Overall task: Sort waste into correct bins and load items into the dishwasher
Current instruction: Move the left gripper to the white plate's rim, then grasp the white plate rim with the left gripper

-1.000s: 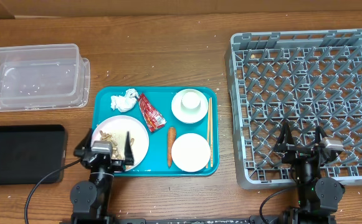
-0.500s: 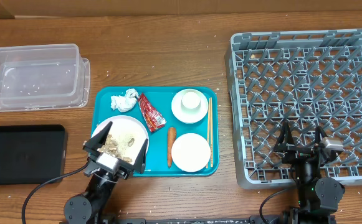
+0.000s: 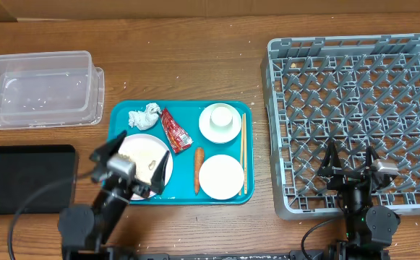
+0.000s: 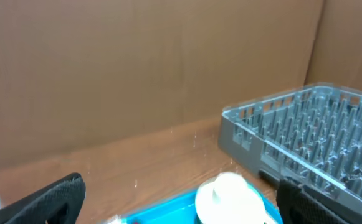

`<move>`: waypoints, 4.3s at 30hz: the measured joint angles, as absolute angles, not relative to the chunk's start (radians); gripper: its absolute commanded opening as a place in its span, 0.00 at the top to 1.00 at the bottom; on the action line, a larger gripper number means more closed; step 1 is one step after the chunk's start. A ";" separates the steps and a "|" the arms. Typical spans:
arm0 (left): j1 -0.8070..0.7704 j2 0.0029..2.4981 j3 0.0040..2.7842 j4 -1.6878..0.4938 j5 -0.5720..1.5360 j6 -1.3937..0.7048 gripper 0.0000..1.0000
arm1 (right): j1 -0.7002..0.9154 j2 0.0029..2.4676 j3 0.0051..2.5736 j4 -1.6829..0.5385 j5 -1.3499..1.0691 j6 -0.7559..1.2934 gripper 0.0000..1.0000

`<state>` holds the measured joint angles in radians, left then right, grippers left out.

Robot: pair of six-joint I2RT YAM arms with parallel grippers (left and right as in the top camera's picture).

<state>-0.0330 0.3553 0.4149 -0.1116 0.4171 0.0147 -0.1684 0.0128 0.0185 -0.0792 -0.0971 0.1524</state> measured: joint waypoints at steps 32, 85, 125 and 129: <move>-0.160 1.227 1.309 -0.974 0.262 -0.084 0.00 | -0.168 0.013 0.019 -0.079 -0.097 0.152 0.00; -0.403 1.731 0.996 -0.877 0.017 -0.495 0.27 | -0.168 0.013 0.019 -0.080 -0.097 0.152 0.00; -0.406 1.786 1.238 -1.155 -0.101 -0.476 0.96 | -0.168 0.013 0.019 -0.080 -0.097 0.153 0.00; -0.406 1.786 1.314 -1.225 -0.119 -0.476 0.96 | -0.169 0.013 0.019 -0.080 -0.097 0.153 0.00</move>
